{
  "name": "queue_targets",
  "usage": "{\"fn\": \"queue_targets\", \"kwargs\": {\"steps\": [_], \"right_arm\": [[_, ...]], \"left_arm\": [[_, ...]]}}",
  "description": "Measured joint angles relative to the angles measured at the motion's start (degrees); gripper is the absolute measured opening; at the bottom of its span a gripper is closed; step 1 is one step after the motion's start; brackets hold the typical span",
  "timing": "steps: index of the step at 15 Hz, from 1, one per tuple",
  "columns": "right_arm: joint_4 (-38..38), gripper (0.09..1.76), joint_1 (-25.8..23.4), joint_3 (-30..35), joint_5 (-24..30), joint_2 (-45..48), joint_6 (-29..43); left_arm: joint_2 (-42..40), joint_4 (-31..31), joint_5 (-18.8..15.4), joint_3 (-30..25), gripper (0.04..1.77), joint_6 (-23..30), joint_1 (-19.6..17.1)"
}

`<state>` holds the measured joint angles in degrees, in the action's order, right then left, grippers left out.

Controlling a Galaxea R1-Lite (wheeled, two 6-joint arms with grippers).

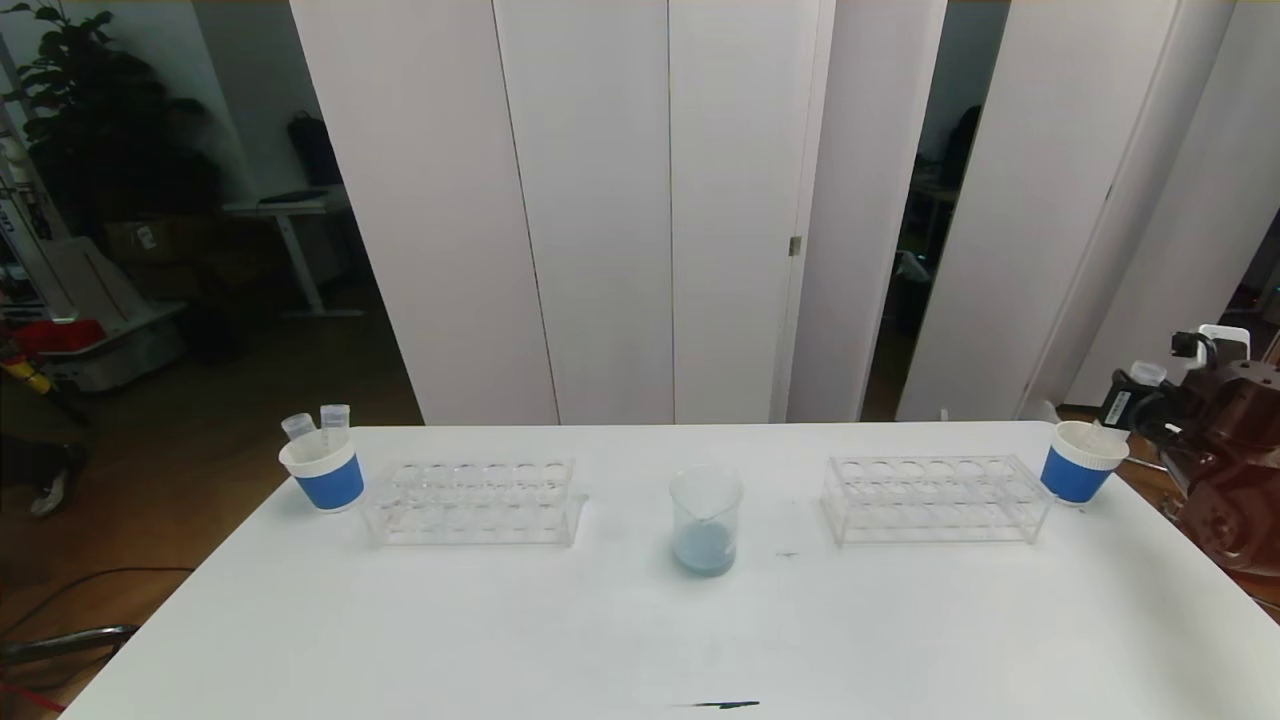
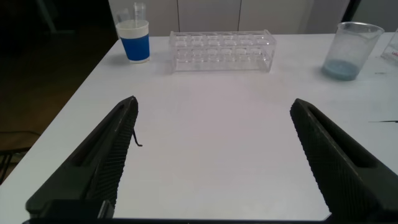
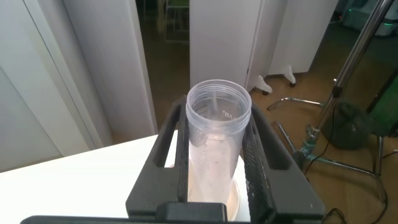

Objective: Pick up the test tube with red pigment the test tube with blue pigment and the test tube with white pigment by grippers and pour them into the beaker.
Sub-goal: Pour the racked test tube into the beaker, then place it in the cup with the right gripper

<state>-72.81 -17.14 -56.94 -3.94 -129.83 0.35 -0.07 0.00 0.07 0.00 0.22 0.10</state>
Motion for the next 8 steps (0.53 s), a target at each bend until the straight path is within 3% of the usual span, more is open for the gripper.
{"fn": "queue_targets", "kwargs": {"steps": [8], "right_arm": [[-2.0,0.58,2.0,-0.3,-0.6,-3.0,-0.1]], "left_arm": [[0.0,0.0,0.0,0.0,1.75,0.0,0.0]]}}
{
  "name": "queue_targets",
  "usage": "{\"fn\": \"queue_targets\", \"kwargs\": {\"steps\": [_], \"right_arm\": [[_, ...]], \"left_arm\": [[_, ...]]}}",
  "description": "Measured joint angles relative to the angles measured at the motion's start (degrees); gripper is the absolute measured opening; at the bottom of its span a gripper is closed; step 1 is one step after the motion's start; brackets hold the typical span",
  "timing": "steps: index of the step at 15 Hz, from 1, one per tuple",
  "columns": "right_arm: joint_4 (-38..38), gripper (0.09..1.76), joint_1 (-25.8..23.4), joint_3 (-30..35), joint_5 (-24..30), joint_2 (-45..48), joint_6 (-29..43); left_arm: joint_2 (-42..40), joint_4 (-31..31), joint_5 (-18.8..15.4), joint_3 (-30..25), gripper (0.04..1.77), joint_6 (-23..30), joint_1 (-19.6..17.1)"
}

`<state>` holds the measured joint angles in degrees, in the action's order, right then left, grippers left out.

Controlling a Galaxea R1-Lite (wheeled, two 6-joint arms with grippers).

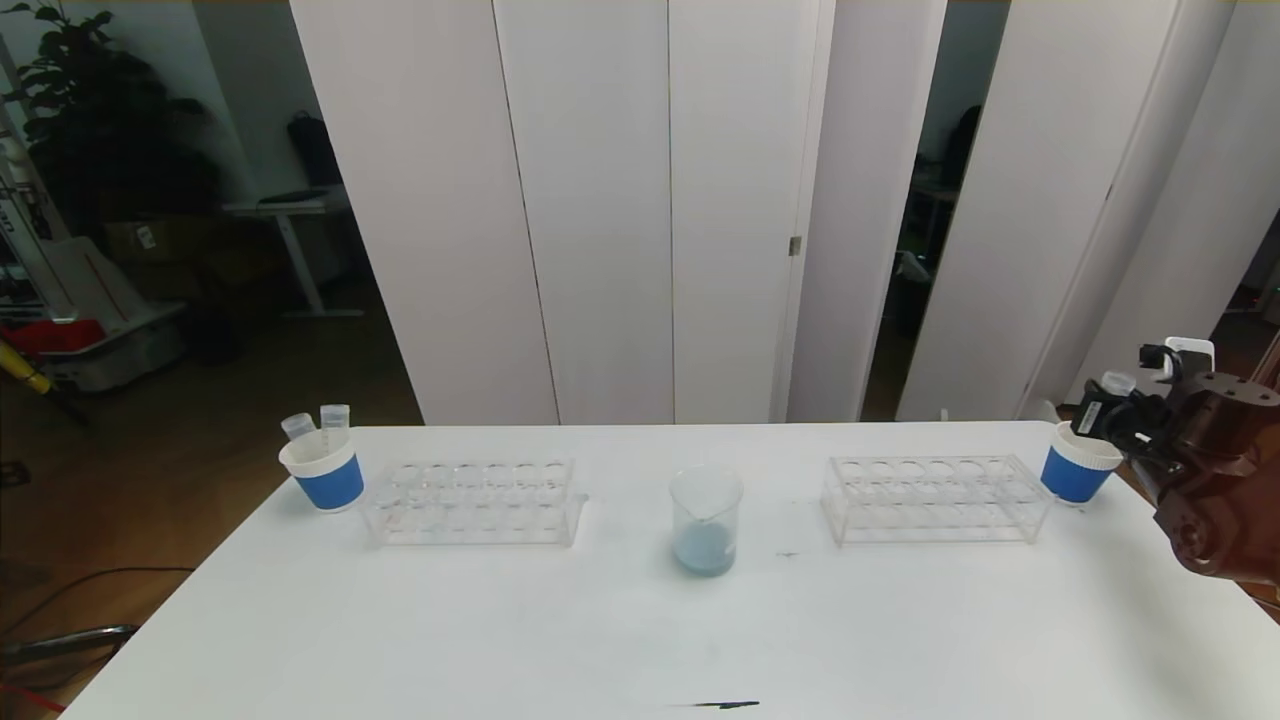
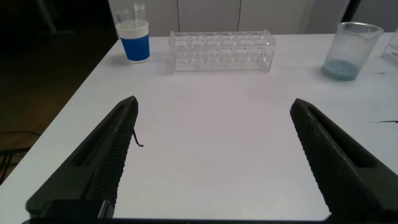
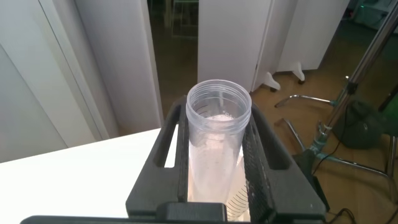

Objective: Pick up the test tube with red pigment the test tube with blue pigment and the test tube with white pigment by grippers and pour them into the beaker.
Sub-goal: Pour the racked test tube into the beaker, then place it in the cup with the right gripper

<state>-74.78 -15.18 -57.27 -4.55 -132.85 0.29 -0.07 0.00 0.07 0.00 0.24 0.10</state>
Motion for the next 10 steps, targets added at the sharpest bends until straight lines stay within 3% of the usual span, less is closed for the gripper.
{"fn": "queue_targets", "kwargs": {"steps": [10], "right_arm": [[-7.6,0.58,-0.8,3.9,0.2,-5.3,-0.2]], "left_arm": [[0.0,0.0,0.0,0.0,1.75,0.0,0.0]]}}
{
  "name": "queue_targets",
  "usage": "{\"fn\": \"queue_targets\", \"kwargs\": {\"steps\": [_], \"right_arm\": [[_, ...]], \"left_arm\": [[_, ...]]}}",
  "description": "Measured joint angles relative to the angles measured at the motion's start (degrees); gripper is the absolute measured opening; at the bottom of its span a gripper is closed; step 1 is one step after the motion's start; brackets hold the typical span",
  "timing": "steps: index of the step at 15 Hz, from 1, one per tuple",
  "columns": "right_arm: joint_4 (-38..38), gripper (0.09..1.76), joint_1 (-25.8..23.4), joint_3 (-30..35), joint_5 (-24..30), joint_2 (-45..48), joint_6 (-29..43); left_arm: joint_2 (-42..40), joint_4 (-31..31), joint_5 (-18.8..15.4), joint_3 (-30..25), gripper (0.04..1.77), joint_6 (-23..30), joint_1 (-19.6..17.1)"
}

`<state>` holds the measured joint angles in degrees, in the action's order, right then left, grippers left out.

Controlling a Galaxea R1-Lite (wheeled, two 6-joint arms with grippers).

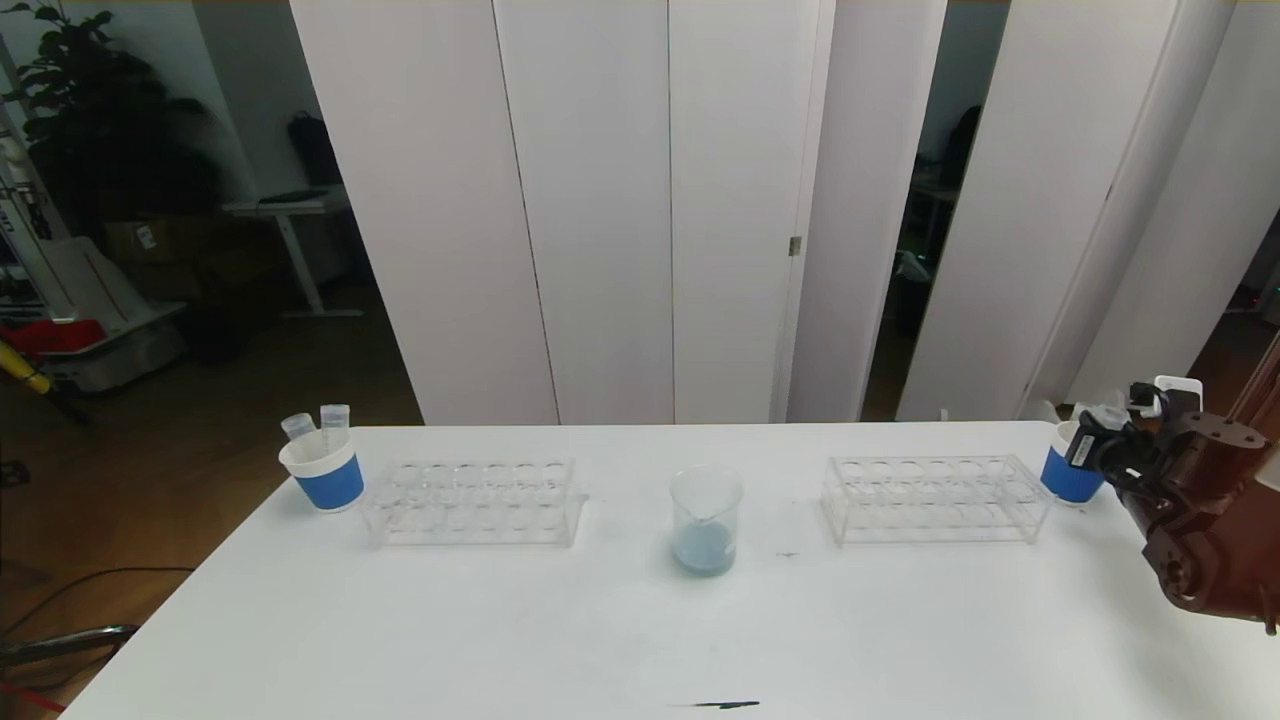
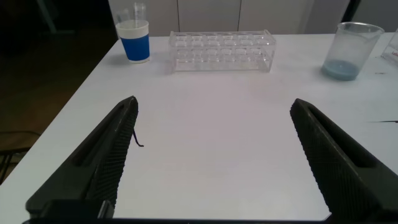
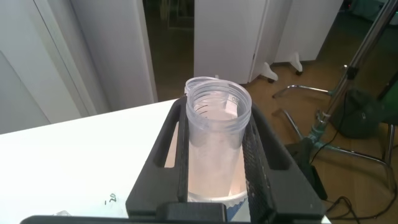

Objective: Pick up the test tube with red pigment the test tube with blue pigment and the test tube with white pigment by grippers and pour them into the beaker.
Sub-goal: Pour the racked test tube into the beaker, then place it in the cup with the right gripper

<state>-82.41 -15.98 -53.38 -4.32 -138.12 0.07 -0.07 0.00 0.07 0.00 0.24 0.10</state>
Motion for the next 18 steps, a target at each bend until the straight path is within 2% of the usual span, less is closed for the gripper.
{"fn": "queue_targets", "kwargs": {"steps": [13,14,15,17,18], "right_arm": [[0.0,0.58,0.0,-0.1,0.3,-0.4,0.0],[0.0,0.63,0.0,-0.2,0.3,-0.4,0.0],[0.0,0.82,0.0,-0.2,0.3,-0.4,0.0],[0.0,1.51,-0.1,-0.2,0.2,-0.4,0.0],[0.0,1.7,-0.1,-0.1,0.2,-0.4,0.0]], "left_arm": [[0.0,0.0,0.0,0.0,1.75,0.0,0.0],[0.0,0.0,0.0,0.0,1.75,0.0,0.0],[0.0,0.0,0.0,0.0,1.75,0.0,0.0],[0.0,0.0,0.0,0.0,1.75,0.0,0.0],[0.0,0.0,0.0,0.0,1.75,0.0,0.0]]}}
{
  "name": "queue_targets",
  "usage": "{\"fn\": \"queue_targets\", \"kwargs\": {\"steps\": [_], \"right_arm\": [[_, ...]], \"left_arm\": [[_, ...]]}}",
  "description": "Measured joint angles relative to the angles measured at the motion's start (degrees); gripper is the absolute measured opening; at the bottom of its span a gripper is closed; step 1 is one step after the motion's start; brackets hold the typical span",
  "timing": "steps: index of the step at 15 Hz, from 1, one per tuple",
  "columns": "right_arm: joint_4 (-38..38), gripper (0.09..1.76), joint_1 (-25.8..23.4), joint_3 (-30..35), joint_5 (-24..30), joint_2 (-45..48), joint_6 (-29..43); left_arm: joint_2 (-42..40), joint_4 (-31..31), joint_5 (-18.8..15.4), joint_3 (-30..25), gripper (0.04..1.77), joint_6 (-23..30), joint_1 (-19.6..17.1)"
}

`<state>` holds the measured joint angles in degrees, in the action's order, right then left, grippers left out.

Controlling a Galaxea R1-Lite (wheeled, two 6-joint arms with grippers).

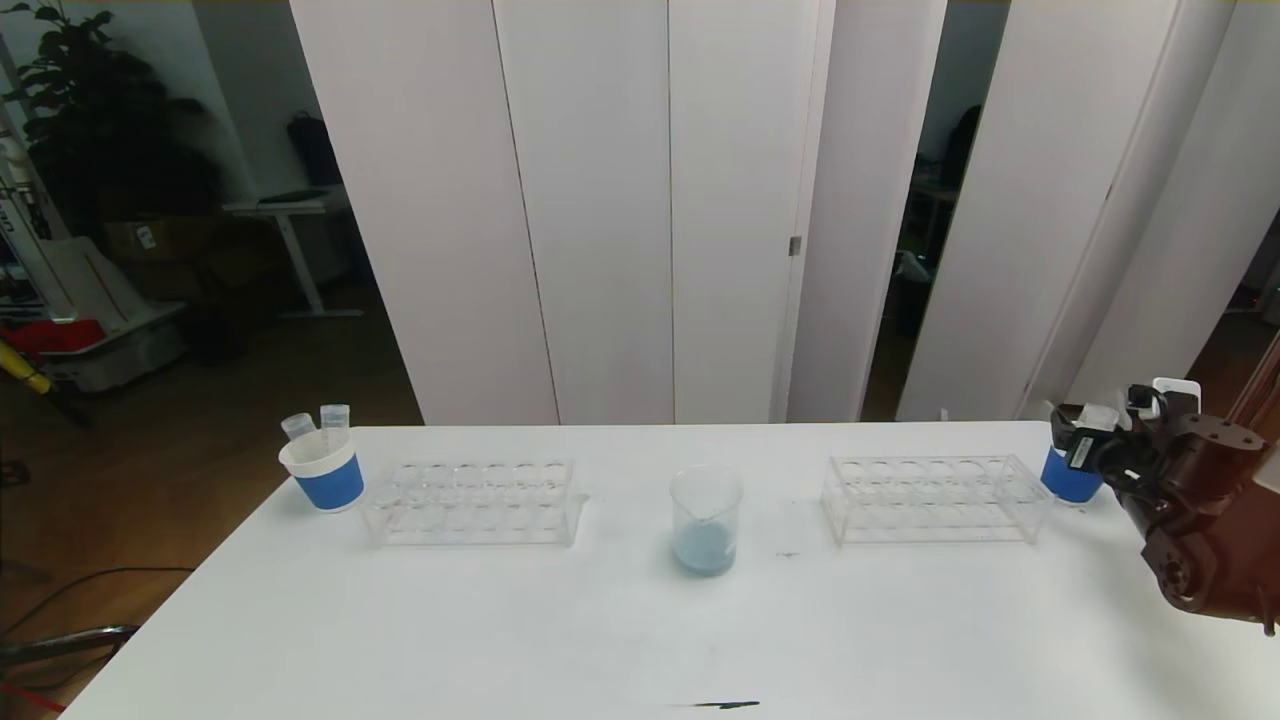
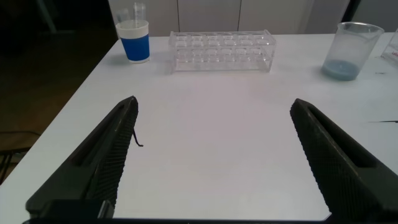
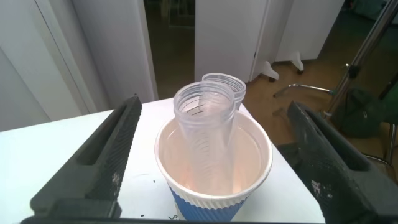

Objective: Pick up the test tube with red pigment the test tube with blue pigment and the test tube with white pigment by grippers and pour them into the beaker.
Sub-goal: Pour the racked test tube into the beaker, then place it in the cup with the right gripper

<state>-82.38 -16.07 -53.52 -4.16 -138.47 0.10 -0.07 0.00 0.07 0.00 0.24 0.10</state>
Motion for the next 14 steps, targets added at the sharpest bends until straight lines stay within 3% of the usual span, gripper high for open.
{"fn": "queue_targets", "kwargs": {"steps": [9,14], "right_arm": [[0.1,1.75,-0.5,0.0,0.0,0.2,0.0],[0.9,1.75,2.0,0.1,-0.2,2.3,-0.1]], "left_arm": [[0.0,0.0,0.0,0.0,1.75,0.0,0.0],[0.0,0.0,0.0,0.0,1.75,0.0,0.0]]}}
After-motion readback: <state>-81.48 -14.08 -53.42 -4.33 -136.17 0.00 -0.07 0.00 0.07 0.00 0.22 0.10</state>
